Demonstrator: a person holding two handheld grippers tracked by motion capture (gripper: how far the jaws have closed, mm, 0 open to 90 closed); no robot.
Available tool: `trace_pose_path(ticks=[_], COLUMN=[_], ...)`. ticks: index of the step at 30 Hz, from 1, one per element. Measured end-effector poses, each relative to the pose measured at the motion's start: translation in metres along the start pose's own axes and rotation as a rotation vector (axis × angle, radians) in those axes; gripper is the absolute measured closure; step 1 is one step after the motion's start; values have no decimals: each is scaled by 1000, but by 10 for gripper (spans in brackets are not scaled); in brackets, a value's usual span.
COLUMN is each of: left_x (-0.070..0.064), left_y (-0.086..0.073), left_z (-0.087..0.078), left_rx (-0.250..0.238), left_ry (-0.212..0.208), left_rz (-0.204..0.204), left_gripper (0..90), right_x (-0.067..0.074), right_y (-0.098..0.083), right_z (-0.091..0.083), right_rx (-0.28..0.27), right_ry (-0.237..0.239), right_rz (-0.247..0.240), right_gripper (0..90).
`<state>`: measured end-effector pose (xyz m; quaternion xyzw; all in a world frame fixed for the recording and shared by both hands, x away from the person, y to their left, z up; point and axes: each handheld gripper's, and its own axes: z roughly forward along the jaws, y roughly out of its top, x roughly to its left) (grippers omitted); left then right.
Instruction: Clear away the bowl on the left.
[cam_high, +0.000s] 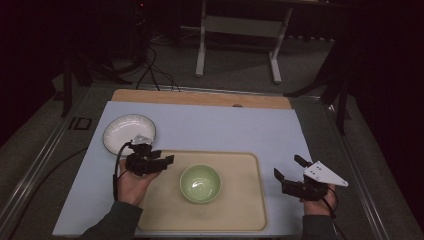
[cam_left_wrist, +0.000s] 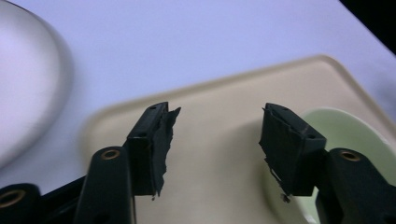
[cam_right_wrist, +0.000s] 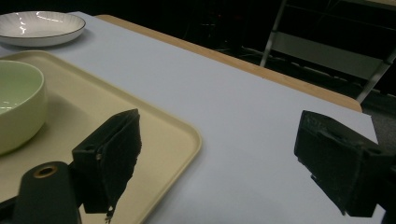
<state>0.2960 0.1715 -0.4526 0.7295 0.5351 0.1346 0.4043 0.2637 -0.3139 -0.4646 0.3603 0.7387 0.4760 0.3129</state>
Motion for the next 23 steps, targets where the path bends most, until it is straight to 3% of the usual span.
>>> trace_pose_path(ticks=[2,4,5,7,8,16,23], left_x=[9,21,24,24,36,61,68], left_y=[2,2,2,2,0,-16,-24], left_z=[-12,-26,-30,-30,-43,-56,-62], left_rx=[-25,-61,-72,-72,-122,-200,-249], left_ry=[61,154,177,177,228,302,344], left_rz=[9,23,30,30,50,95,112], left_gripper=[384,342,320,301,272,262,276], right_x=[0,0,0,0,-1,-1,-1], right_y=[0,0,0,0,0,0,0], right_z=[0,0,0,0,-1,-1,-1], right_rx=[-1,-2,-3,-3,-4,-5,-3], right_ry=[0,-1,-1,-1,-2,-3,-6], right_rz=[-1,-1,-1,-2,1,4,5], right_gripper=[143,143,143,143,143,143,143])
